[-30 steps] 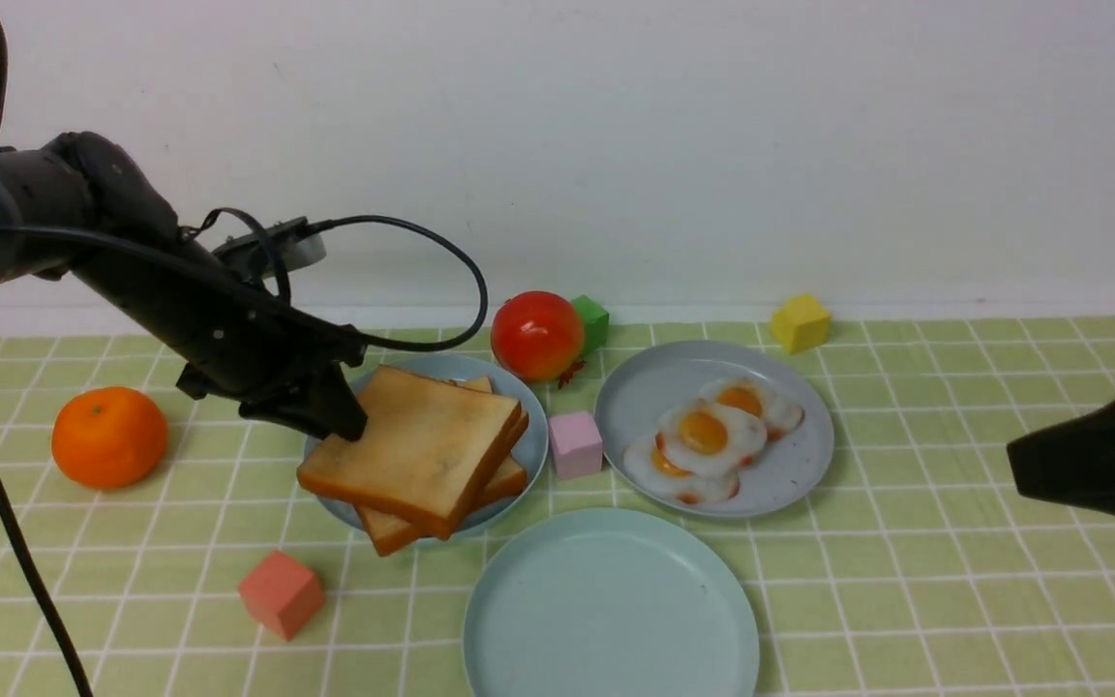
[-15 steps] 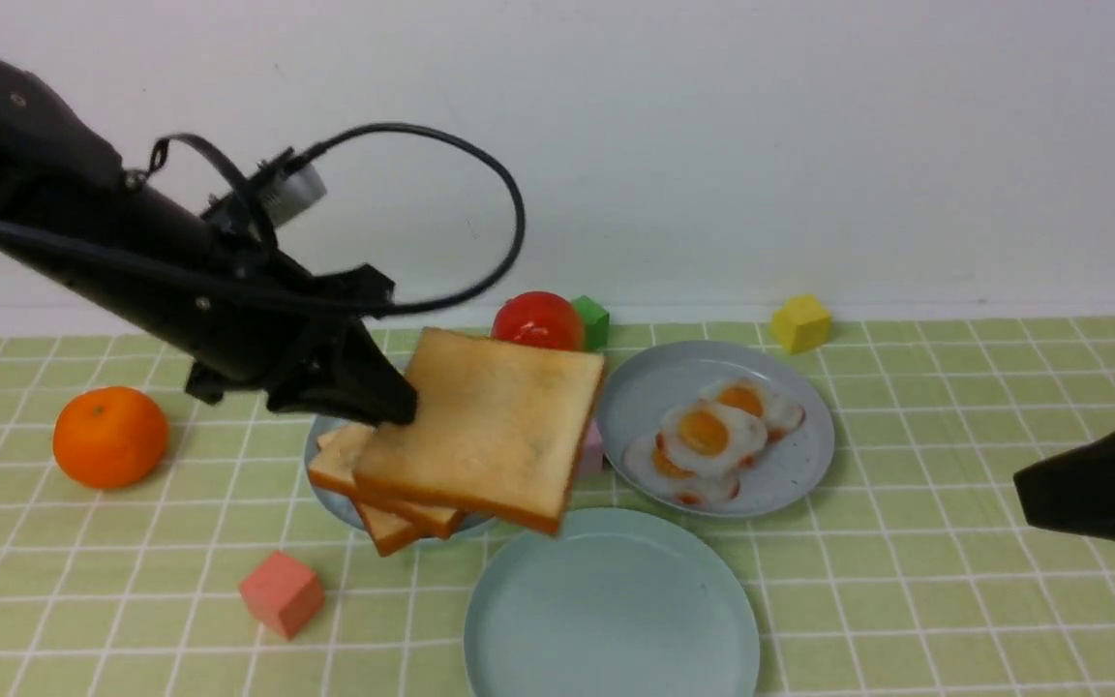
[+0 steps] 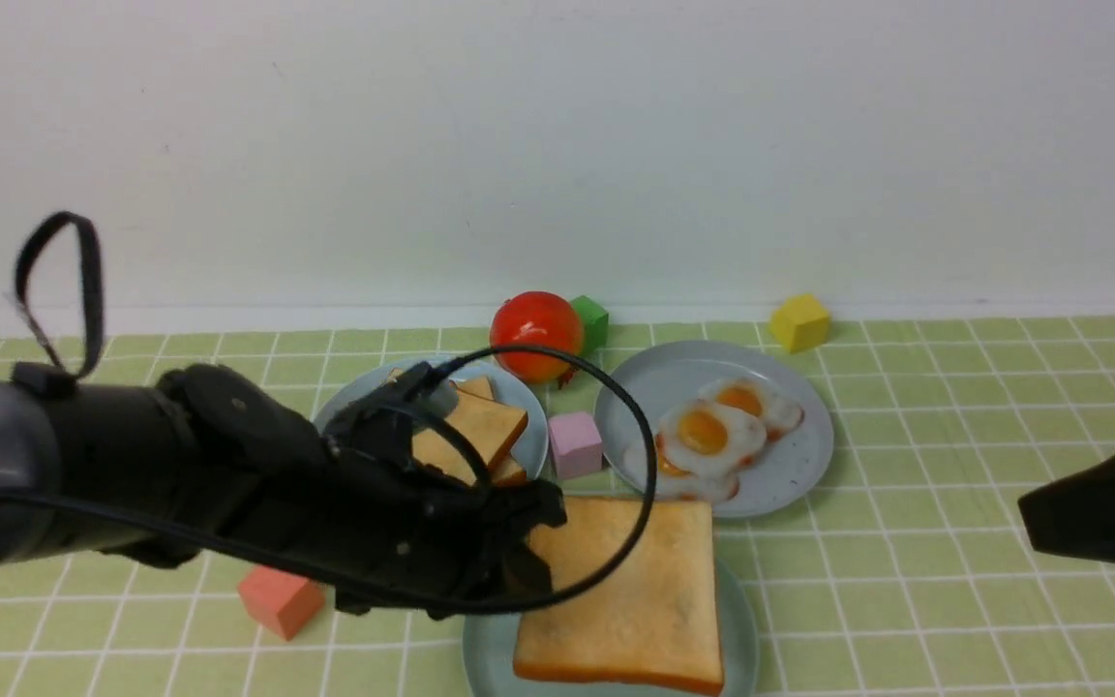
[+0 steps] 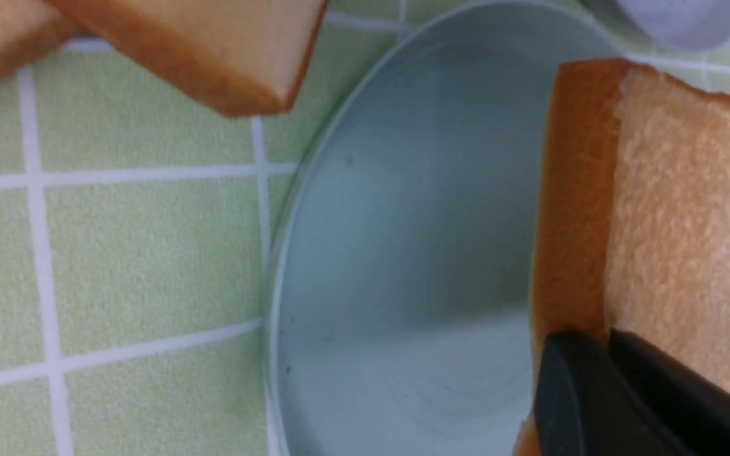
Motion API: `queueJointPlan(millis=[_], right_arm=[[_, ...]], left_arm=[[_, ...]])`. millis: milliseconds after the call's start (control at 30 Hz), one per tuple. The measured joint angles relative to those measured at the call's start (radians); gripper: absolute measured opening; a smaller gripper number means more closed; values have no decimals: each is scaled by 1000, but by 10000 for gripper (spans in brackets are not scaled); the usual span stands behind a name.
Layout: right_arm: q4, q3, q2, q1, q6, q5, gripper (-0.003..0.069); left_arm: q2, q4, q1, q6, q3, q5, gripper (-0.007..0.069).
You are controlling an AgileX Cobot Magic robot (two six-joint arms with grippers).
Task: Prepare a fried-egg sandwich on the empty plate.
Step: Use the left arm to put a slice of bread into the empty plate in the middle, then use the right arm to grab a fried egg
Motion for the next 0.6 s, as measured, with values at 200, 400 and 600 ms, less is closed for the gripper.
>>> queueJointPlan(millis=[200,400,600], right_arm=[[0,0,0,0,0,7,244],[2,0,4,0,5,-4,244],[18,0,113,0,164,-144,286]], left_arm=[[52,-2,-9,-7,2,-18,79],[26,25,-9,-7,2,-7,239],[-118,166,-7,-7,-36,17,495]])
